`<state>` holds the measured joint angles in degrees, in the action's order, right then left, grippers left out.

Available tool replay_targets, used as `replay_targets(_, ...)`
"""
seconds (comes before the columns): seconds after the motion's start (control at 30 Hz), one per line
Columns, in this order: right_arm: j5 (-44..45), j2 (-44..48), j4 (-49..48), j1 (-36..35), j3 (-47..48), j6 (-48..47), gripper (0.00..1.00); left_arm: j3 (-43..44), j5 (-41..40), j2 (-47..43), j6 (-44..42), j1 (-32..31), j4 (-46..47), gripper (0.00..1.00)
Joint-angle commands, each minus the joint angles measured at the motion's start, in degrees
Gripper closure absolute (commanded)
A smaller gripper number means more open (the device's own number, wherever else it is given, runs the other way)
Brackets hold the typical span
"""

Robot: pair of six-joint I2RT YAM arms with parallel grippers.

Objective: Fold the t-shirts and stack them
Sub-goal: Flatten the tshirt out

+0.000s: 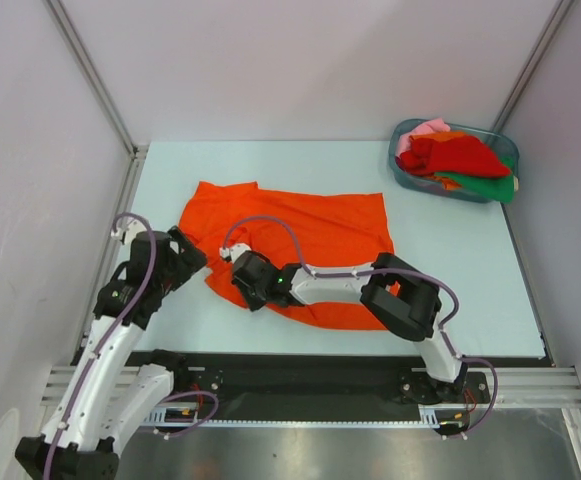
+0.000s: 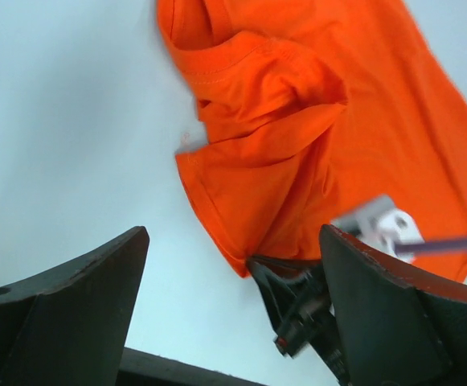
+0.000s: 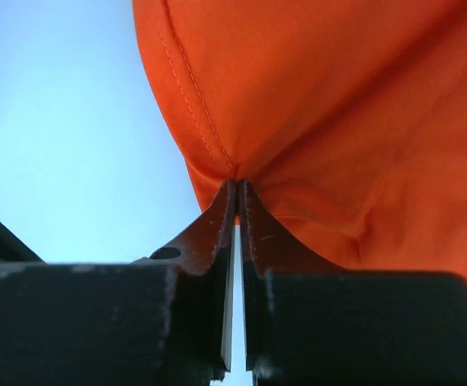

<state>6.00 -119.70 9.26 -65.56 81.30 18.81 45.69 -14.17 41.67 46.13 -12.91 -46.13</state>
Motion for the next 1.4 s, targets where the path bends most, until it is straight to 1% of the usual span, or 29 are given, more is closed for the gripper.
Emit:
replay_targets(0.0, 1.82, 6.57, 4.98, -1.76, -4.56, -0.97, 0.97, 1.33, 4.68, 3.58, -3.23, 1.74, 0.60, 0.08)
replay_targets(0.07, 0.69, 11.13, 4.72, -2.55, -7.37, -0.62, 0.98, 0.28, 6.00, 6.91, -4.03, 1.74, 1.57, 0.13)
replay_targets(0.13, -3.87, 12.21, 5.50, -2.38, -7.91, 1.65, 0.98, -2.62, 7.57, 8.94, -2.46, 1.83, 2.88, 0.15)
replay_targets(0.17, -5.11, 12.47, 5.86, -2.38, -8.08, 2.19, 0.98, -3.50, 8.89, 10.00, -1.75, 1.75, 3.15, 0.18)
replay_targets(0.27, -5.47, 14.40, 4.99, -2.73, -10.53, 3.86, 0.96, -7.80, 10.22, 10.45, 1.76, 1.74, 5.25, 0.23)
replay_targets(0.33, -5.47, 15.37, 5.16, -2.73, -11.33, 4.57, 0.90, -11.23, 9.87, 8.35, 3.95, 1.66, 6.31, 0.24)
replay_targets(0.37, -5.47, 15.98, 5.24, -2.82, -11.77, 5.35, 0.82, -12.28, 9.43, 7.47, 4.40, 1.66, 6.75, 0.26)
replay_targets(0.4, -5.47, 16.60, 5.16, -2.73, -12.73, 5.62, 0.70, -14.29, 8.99, 6.59, 5.02, 1.48, 6.93, 0.28)
replay_targets(0.43, -5.47, 18.43, 5.24, -2.73, -13.18, 5.97, 0.67, -15.45, 8.12, 5.36, 5.72, 1.48, 6.84, 0.32)
replay_targets(0.47, -5.47, 19.58, 5.33, -2.64, -13.53, 6.15, 0.64, -16.41, 7.15, 5.00, 6.42, 1.39, 6.84, 0.34)
replay_targets(0.5, -5.56, 20.90, 5.42, -2.38, -14.14, 6.33, 0.61, -18.86, 6.36, 5.09, 7.04, 1.48, 8.32, 0.35)
replay_targets(0.57, -5.12, 25.11, 5.51, -1.85, -14.94, 6.50, 0.59, -20.37, 7.05, 7.18, 7.31, 1.39, 9.82, 0.35)
replay_targets(0.6, -4.95, 26.70, 5.51, -0.90, -15.55, 6.68, 0.57, -21.51, 8.10, 8.24, 7.22, 0.96, 10.79, 0.38)
replay_targets(0.63, -5.03, 28.02, 5.51, -0.28, -16.86, 6.85, 0.57, -21.87, 8.28, 9.56, 6.70, 0.52, 13.32, 0.39)
replay_targets(0.7, -5.47, 32.67, 5.51, 1.30, -18.53, 7.29, 0.57, -22.75, 8.02, 13.25, 6.52, -0.10, 15.01, 0.40)
replay_targets(0.8, -5.47, 39.00, 5.68, 4.56, -22.58, 7.65, 0.58, -22.93, 7.85, 15.80, 5.38, -0.10, 18.52, 0.44)
replay_targets(0.9, -5.47, 45.07, 5.77, 7.90, -27.49, 8.26, 0.58, -22.49, 7.58, 15.55, 4.76, -0.36, 18.97, 0.46)
replay_targets(0.93, -7.13, 46.30, 5.69, 9.73, -28.55, 8.35, 0.58, -22.49, 7.15, 15.37, 4.76, -0.36, 18.88, 0.46)
replay_targets(0.97, -7.93, 47.70, 5.77, 10.53, -30.56, 8.61, 0.59, -22.40, 6.97, 15.28, 4.76, -0.36, 18.71, 0.50)
replay_targets(1.0, -8.37, 49.89, 6.12, 11.58, -31.28, 8.79, 0.59, -22.23, 6.88, 15.11, 4.85, -0.45, 18.10, 0.51)
replay_targets(1.07, -8.90, 51.84, 7.08, 14.04, -32.51, 8.70, 0.59, -22.14, 6.79, 15.02, 4.85, -0.45, 17.65, 0.54)
replay_targets(1.13, -8.90, 53.78, 7.79, 15.37, -33.48, 8.35, 0.59, -22.31, 6.97, 15.46, 5.02, -0.72, 17.56, 0.54)
replay_targets(1.33, -8.28, 54.66, 10.34, 19.94, -35.06, 8.00, 0.58, -22.84, 6.62, 18.70, 5.38, -1.86, 18.53, 0.54)
replay_targets(1.37, -8.11, 54.57, 11.65, 20.55, -35.24, 8.52, 0.57, -22.93, 6.70, 19.49, 5.29, -1.86, 18.97, 0.55)
